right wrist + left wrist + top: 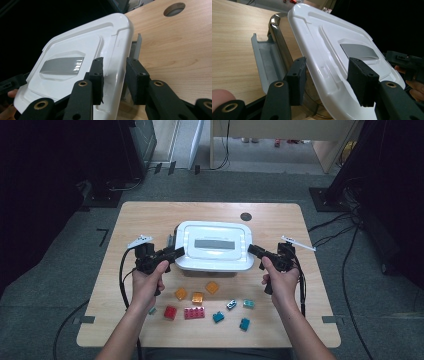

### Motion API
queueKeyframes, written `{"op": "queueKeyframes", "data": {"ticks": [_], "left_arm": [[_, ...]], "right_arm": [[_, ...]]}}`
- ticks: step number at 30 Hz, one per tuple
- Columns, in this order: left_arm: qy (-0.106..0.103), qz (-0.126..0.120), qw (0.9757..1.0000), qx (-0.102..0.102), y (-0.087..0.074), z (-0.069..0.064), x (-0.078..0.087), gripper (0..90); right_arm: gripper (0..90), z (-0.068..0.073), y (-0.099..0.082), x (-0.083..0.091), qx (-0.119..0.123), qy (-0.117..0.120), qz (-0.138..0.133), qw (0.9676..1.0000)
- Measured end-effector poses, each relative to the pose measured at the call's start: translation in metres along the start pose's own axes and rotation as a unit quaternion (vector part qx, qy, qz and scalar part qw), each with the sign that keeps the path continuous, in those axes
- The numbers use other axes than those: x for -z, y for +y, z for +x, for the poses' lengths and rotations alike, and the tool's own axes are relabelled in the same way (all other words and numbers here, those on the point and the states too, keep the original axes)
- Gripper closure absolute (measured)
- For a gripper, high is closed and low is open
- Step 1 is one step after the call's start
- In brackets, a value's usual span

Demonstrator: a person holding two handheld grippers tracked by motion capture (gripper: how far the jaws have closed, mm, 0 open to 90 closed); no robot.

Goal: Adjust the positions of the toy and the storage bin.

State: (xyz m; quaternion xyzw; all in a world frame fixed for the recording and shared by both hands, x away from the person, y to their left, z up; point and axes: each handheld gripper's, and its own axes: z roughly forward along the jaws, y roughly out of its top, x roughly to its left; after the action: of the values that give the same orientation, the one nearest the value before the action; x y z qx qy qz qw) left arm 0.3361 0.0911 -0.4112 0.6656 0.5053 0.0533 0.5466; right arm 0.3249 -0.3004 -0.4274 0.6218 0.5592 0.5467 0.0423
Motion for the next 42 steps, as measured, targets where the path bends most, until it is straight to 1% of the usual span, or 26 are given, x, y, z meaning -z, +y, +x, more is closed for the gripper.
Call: {"op": "queueKeyframes", "data": {"ticks": [2,4,7,10,14,16,17,18,20,24,26,27,31,34,37,42], "left_arm": [[0.008,0.0,0.9999,-0.011,0.0,-0.002,-0.001,50.1],[0.022,-0.001,0.9993,-0.029,-0.001,-0.005,-0.001,49.8],[0.035,0.001,0.9981,-0.05,-0.002,-0.008,-0.002,49.6],[0.045,0.0,0.9969,-0.065,-0.003,-0.011,-0.002,49.6],[0.046,0.0,0.9966,-0.068,-0.003,-0.011,-0.003,49.4],[0.047,0.0,0.9964,-0.07,-0.003,-0.011,-0.003,49.4],[0.048,0.001,0.9964,-0.071,-0.003,-0.011,-0.003,49.4],[0.048,0.001,0.9963,-0.071,-0.003,-0.011,-0.003,49.4],[0.047,0.001,0.9965,-0.069,-0.002,-0.011,-0.004,49.2],[0.047,0.003,0.9965,-0.069,-0.002,-0.012,-0.006,48.8],[0.045,0.006,0.9966,-0.069,-0.001,-0.013,-0.007,48.6],[0.045,0.006,0.9966,-0.069,-0.001,-0.013,-0.007,48.5],[0.043,0.008,0.9966,-0.07,-0.001,-0.014,-0.009,48.4],[0.042,0.012,0.9965,-0.071,-0.002,-0.015,-0.012,48.4],[0.042,0.016,0.9964,-0.072,-0.003,-0.016,-0.014,48.3],[0.041,0.02,0.9965,-0.07,-0.003,-0.017,-0.018,48.1]], "right_arm": [[68.8,-0.001,-0.001,0.0,-0.002,0.003,-0.001,1.0],[68.7,-0.001,-0.001,0.001,0.0,0.004,-0.001,1.0],[67.4,-0.001,-0.001,0.001,0.006,0.004,-0.002,1.0],[65.8,0.0,-0.001,0.0,0.015,0.004,-0.002,0.9999],[64.1,-0.001,0.002,0.004,0.039,-0.005,-0.016,0.9991],[63.9,-0.002,0.005,0.005,0.057,-0.007,-0.025,0.9981],[64.2,-0.003,0.008,0.006,0.07,0.0,-0.032,0.997],[64.3,-0.003,0.009,0.006,0.078,0.007,-0.033,0.9964],[64.2,-0.004,0.012,0.005,0.079,0.017,-0.026,0.9964],[64.3,-0.004,0.011,0.0,0.071,0.026,-0.002,0.9971],[64.6,-0.004,0.009,-0.001,0.07,0.018,0.004,0.9974],[64.5,-0.005,0.008,-0.002,0.064,0.013,0.008,0.9978],[64.3,-0.009,0.007,-0.002,0.037,0.015,0.006,0.9992],[64.3,-0.01,0.008,-0.001,0.028,0.01,0.004,0.9995],[64.1,-0.011,0.009,0.001,0.019,0.01,0.007,0.9997],[64.4,-0.019,0.011,0.002,-0.027,0.025,0.016,0.9992]]}}
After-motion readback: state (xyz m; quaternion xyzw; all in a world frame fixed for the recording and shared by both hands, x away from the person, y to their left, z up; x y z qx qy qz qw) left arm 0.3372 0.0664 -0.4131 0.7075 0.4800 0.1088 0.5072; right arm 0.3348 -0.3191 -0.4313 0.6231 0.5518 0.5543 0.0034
